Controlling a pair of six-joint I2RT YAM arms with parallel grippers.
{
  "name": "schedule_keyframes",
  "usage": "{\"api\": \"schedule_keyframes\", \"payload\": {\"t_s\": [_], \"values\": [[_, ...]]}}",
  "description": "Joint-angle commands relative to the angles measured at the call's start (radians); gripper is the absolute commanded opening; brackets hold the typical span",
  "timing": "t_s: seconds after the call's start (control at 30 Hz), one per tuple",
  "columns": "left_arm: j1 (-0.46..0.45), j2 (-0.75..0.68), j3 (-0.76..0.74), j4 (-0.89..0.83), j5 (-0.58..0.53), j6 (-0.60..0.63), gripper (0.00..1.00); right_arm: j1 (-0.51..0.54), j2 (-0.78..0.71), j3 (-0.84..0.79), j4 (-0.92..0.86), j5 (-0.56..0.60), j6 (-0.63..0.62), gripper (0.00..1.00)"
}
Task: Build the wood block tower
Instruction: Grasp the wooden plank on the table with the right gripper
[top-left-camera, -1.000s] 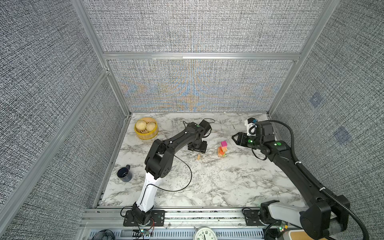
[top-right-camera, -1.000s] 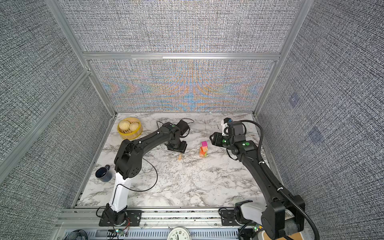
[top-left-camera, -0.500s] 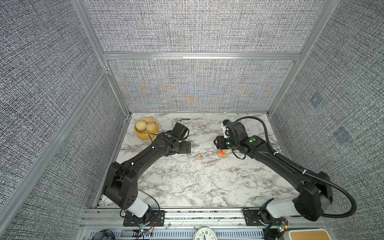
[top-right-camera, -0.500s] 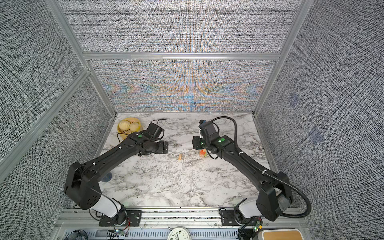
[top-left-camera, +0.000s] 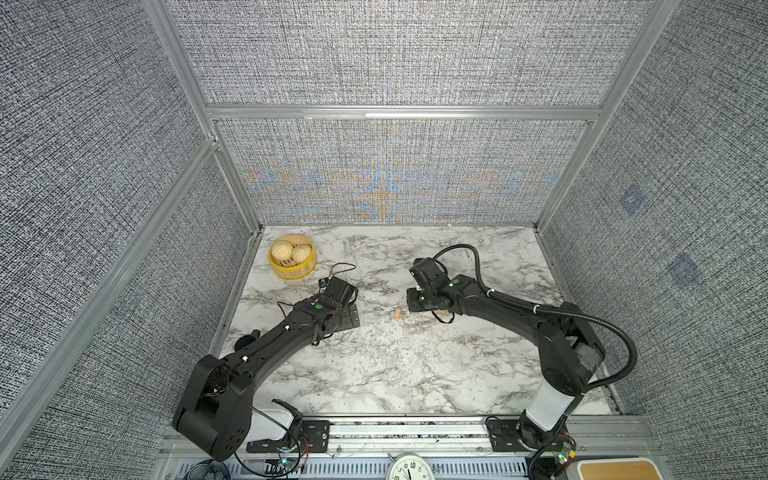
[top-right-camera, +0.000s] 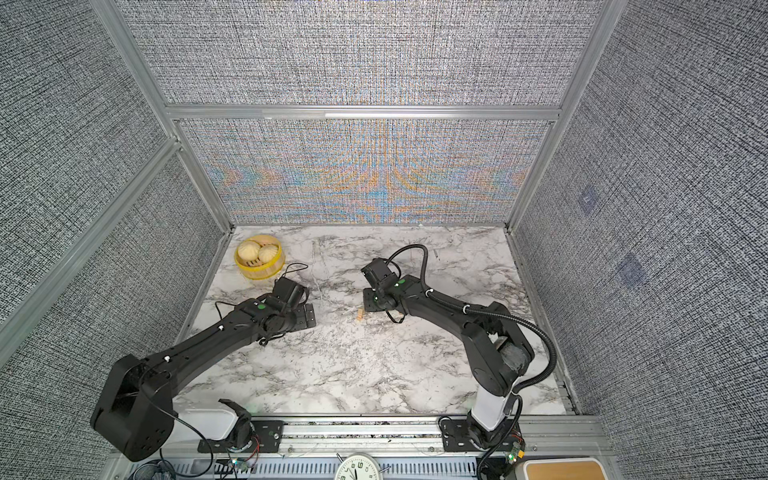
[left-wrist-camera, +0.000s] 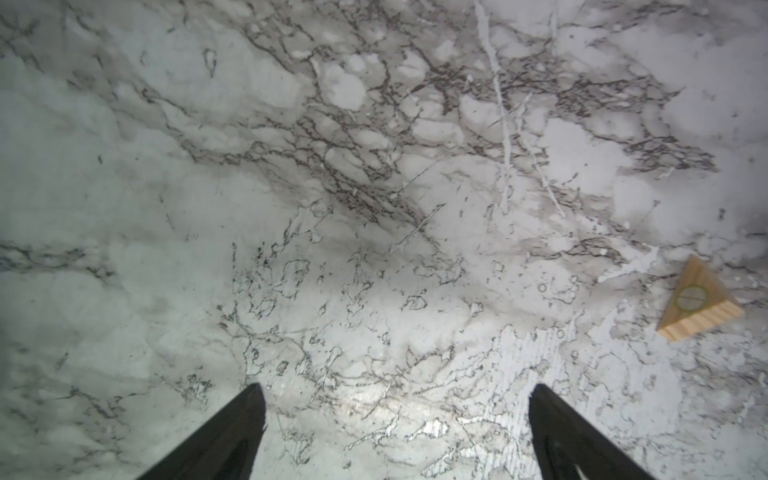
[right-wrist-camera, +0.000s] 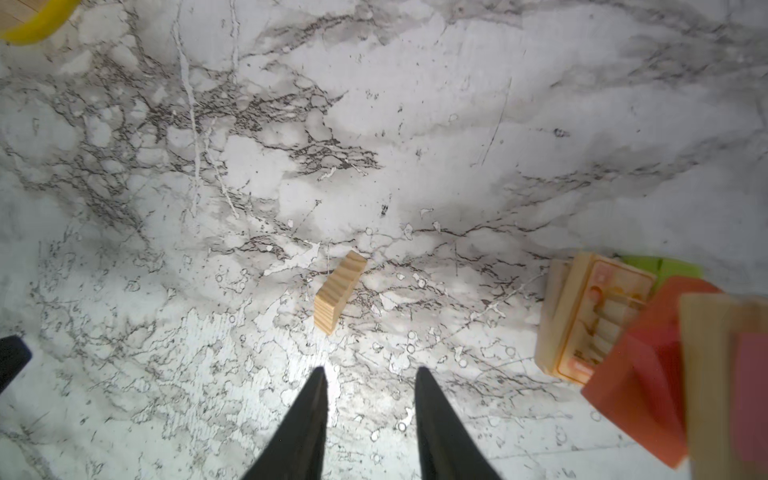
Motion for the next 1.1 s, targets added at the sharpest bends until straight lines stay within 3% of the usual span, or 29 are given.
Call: {"api": "schedule_keyframes", "payload": {"t_s": [0.0, 0.43, 0.83, 1.07], "values": [[0.0, -0.012, -0.04, 0.116, -0.017, -0.036, 0.99, 0.0, 0.03, 0.013, 0.001, 0.001, 0.019, 0.35], [0.006, 0.005, -0.043, 0.109, -0.074, -0.02, 1.0, 0.054, 0.22, 0.149, -0.028, 0.003, 0.066, 0.52], [0.012, 0.0, -0.048, 0.113, -0.072, -0.019, 1.0, 0.073, 0.287, 0.192, -0.071, 0.011, 0.06, 0.51], [0.014, -0.001, -0.044, 0.114, -0.065, -0.02, 1.0, 0.08, 0.308, 0.219, -0.124, 0.018, 0.031, 0.45]]}}
